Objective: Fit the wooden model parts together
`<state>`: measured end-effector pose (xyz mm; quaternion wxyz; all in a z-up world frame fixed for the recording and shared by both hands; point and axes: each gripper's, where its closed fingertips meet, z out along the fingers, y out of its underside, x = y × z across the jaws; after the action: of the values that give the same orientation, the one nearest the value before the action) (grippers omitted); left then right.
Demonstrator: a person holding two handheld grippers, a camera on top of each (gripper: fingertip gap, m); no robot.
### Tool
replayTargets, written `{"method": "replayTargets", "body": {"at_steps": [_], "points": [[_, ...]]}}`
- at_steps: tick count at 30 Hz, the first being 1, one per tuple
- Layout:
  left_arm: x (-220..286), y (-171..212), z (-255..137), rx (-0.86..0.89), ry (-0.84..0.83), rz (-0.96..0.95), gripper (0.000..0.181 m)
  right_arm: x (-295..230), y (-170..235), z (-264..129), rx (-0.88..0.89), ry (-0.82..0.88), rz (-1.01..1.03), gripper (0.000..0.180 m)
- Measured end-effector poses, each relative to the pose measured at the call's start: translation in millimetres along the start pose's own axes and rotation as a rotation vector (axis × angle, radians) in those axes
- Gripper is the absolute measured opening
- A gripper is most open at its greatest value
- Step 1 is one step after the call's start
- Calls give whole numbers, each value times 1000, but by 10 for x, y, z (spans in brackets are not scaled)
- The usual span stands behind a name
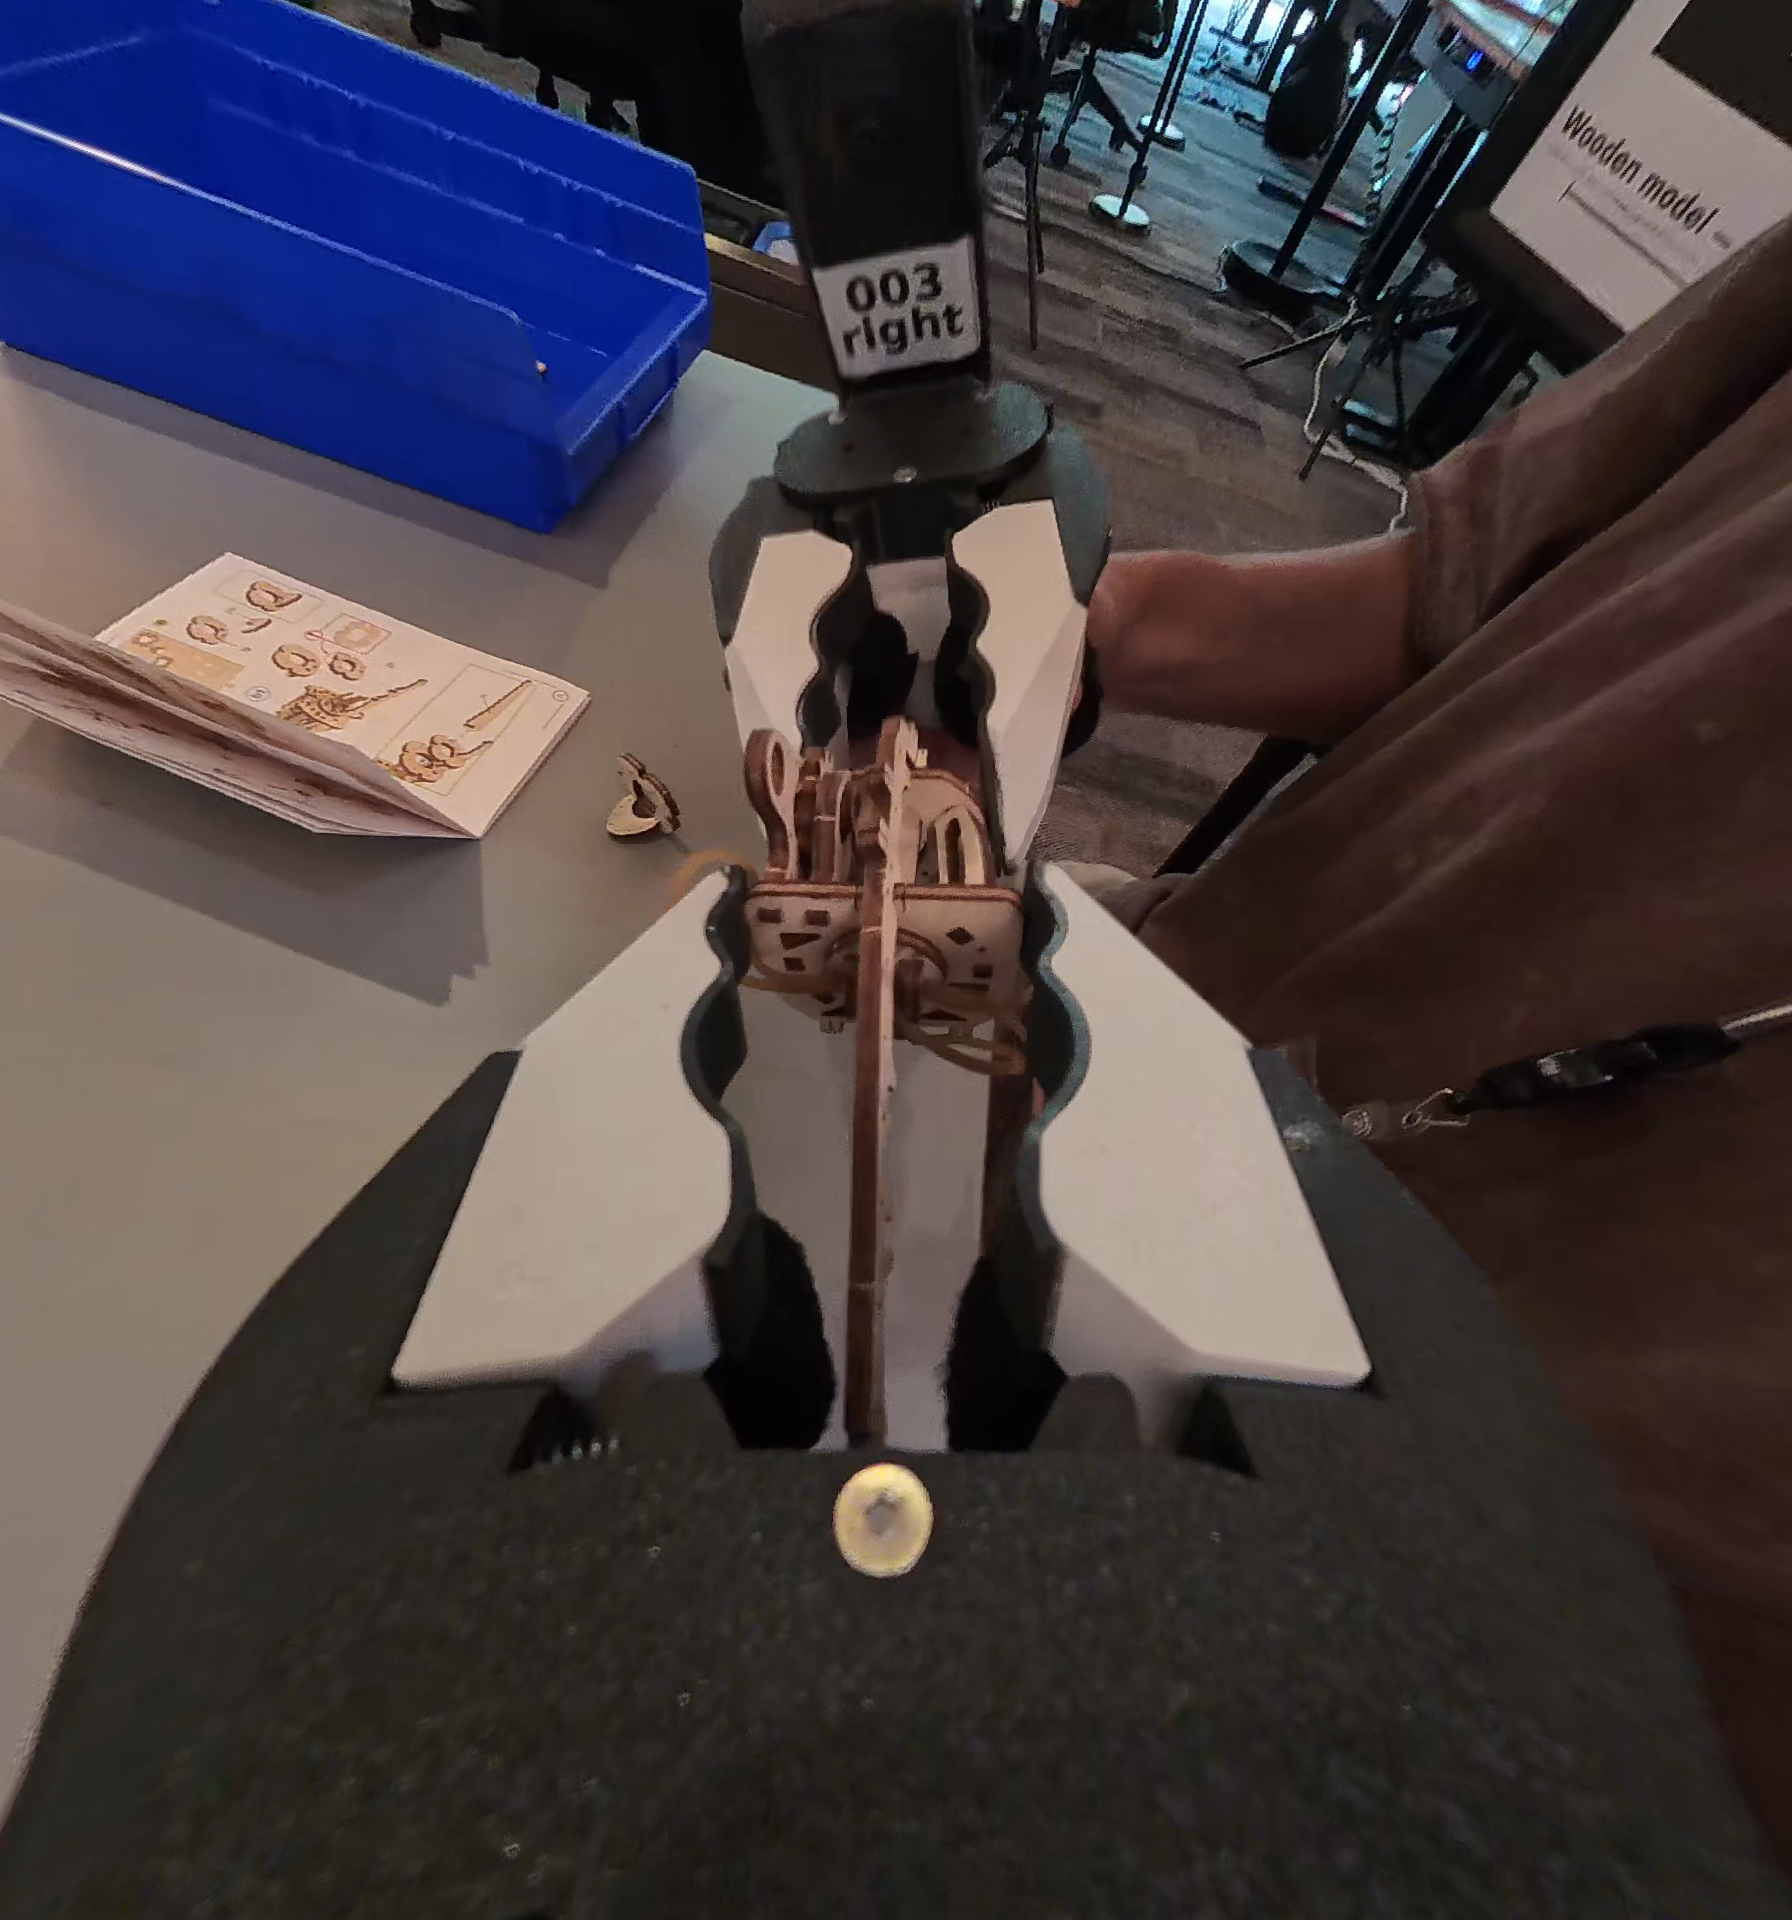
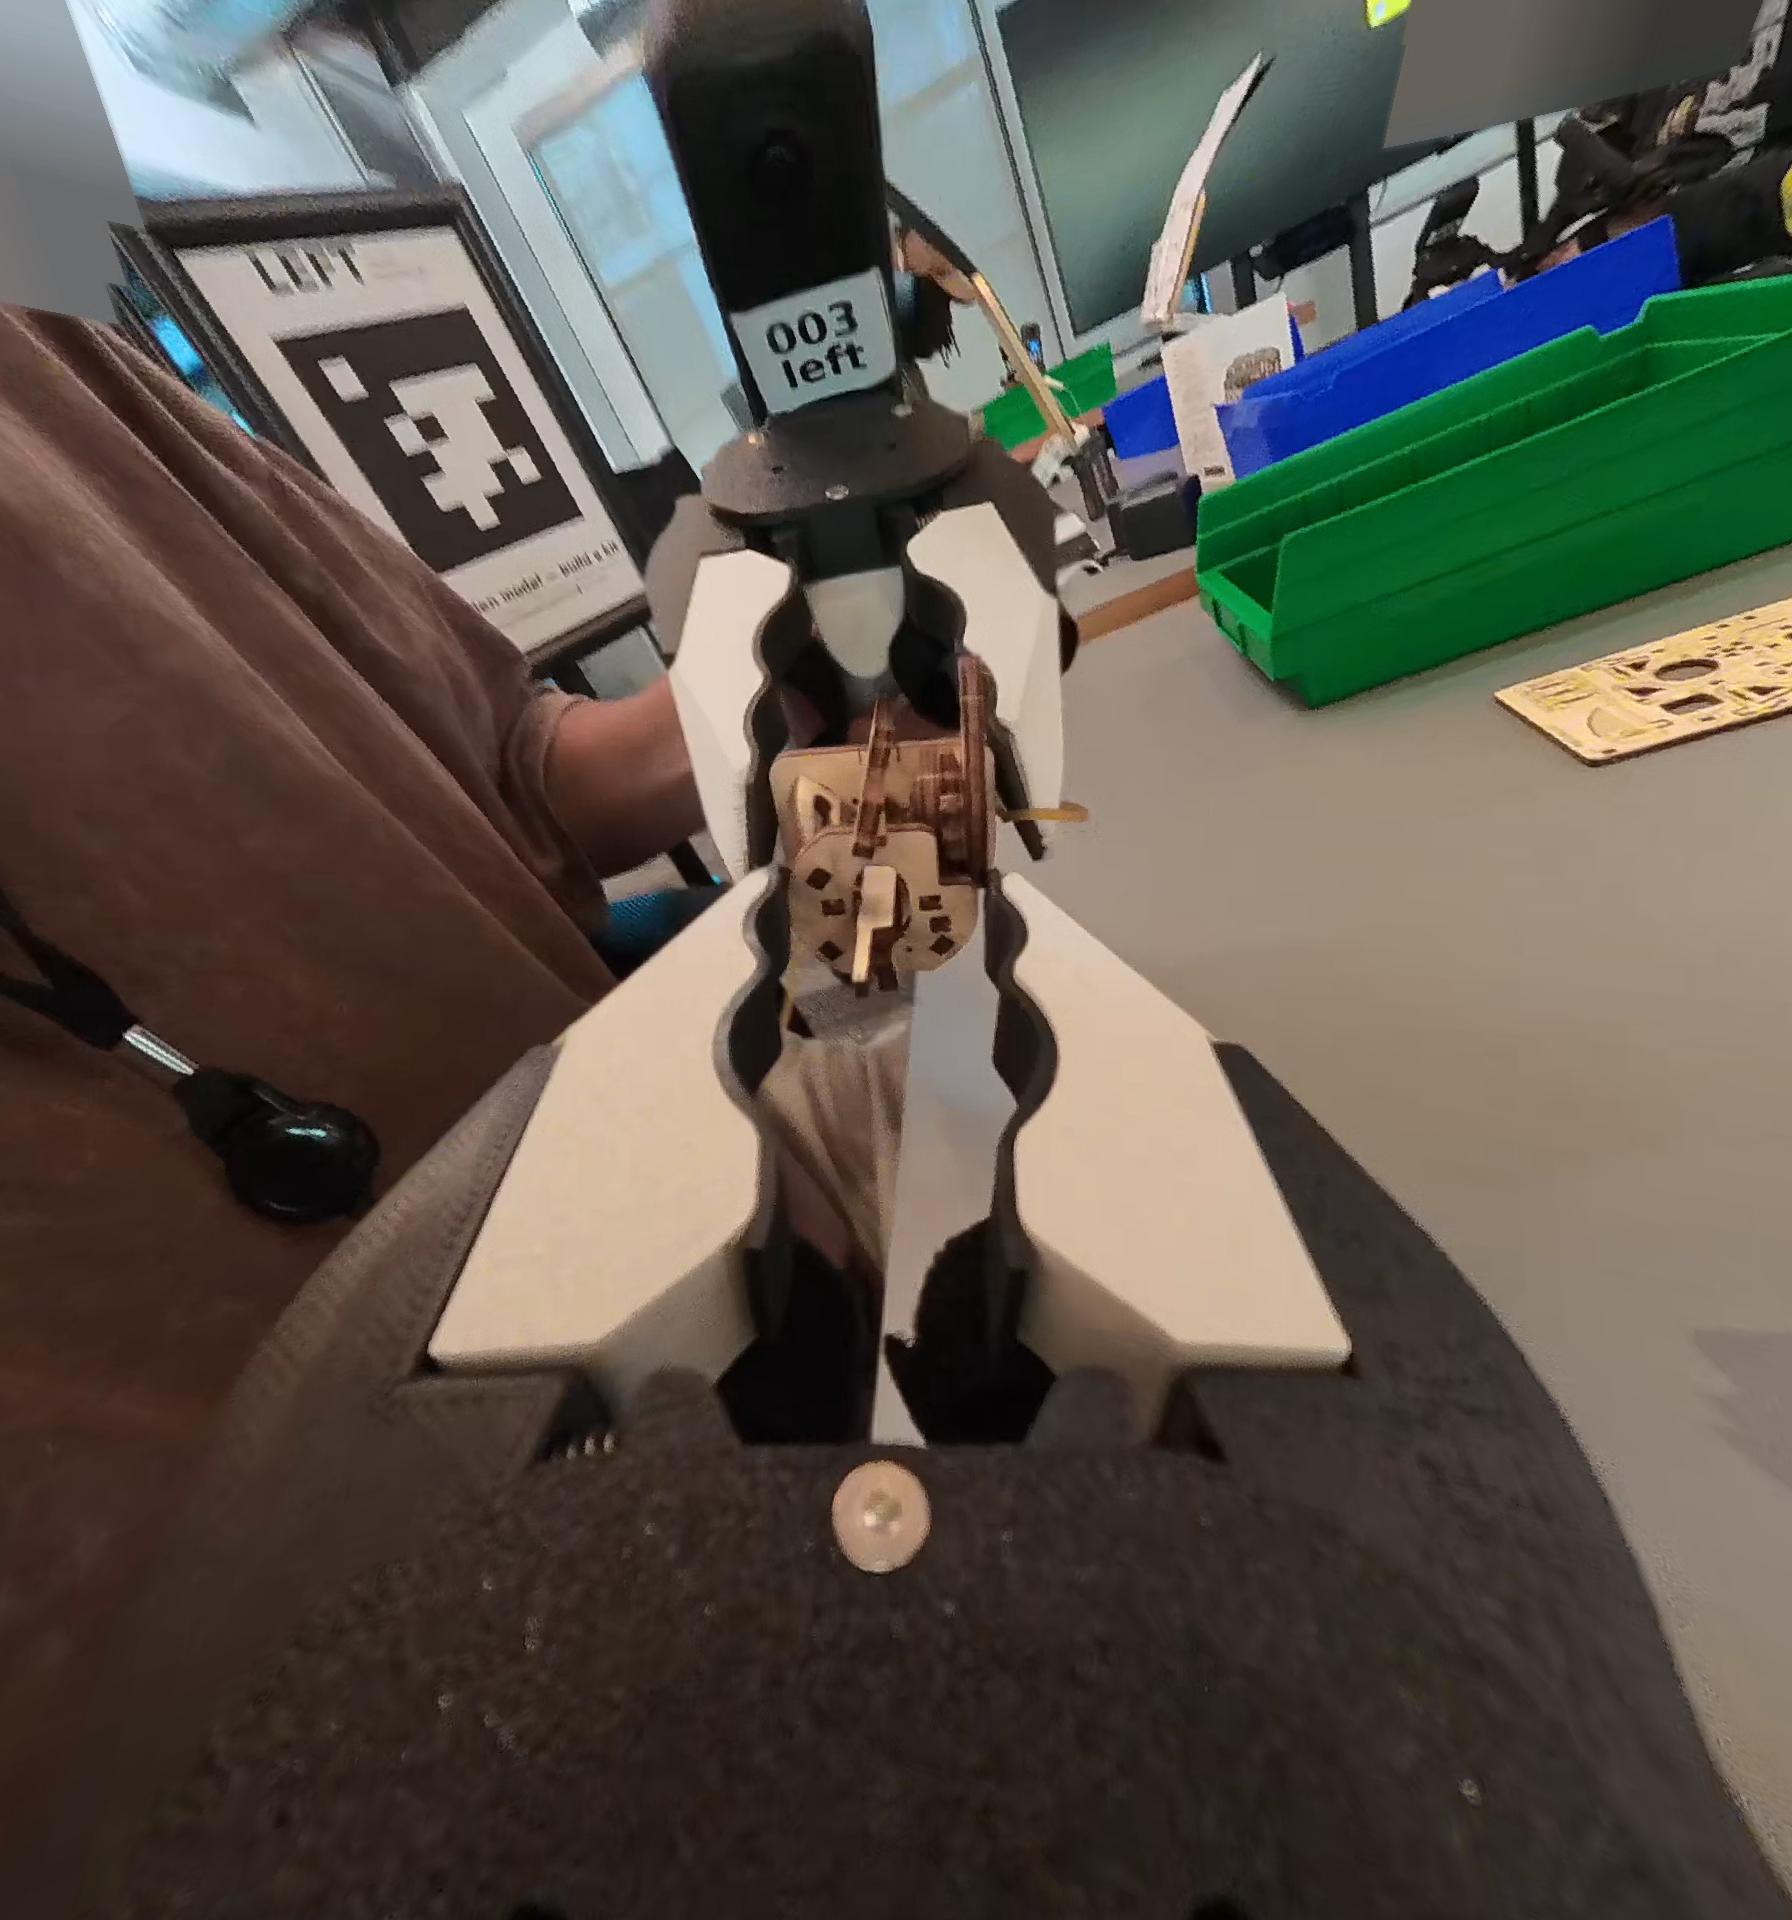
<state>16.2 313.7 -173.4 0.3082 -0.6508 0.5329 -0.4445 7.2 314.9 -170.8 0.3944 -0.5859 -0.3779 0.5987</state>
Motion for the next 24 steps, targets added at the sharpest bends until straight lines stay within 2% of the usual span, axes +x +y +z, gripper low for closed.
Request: {"method": "replayTargets", "body": {"at_steps": [3,5,9,13,19,23,24], "points": [[24,-28,-37,11,1,-8,51,-32,-61,-8,75,-41,57,36],[-10,-35,-93,16,-33,-12,60,-23,-116,-36,123,-52,81,36],[-27,-131,-287,135,-55,-93,75,35,-203,-108,195,-43,106,35],[-38,-129,-369,296,-47,-260,81,27,-319,-140,275,-38,100,36],[14,-158,-191,482,-26,-411,74,-36,-311,-12,279,-38,79,36],[41,-187,-220,506,-45,-392,60,-90,-209,87,222,-38,66,36],[58,-177,-221,496,-36,-385,51,-104,-187,109,206,-38,61,36]]}}
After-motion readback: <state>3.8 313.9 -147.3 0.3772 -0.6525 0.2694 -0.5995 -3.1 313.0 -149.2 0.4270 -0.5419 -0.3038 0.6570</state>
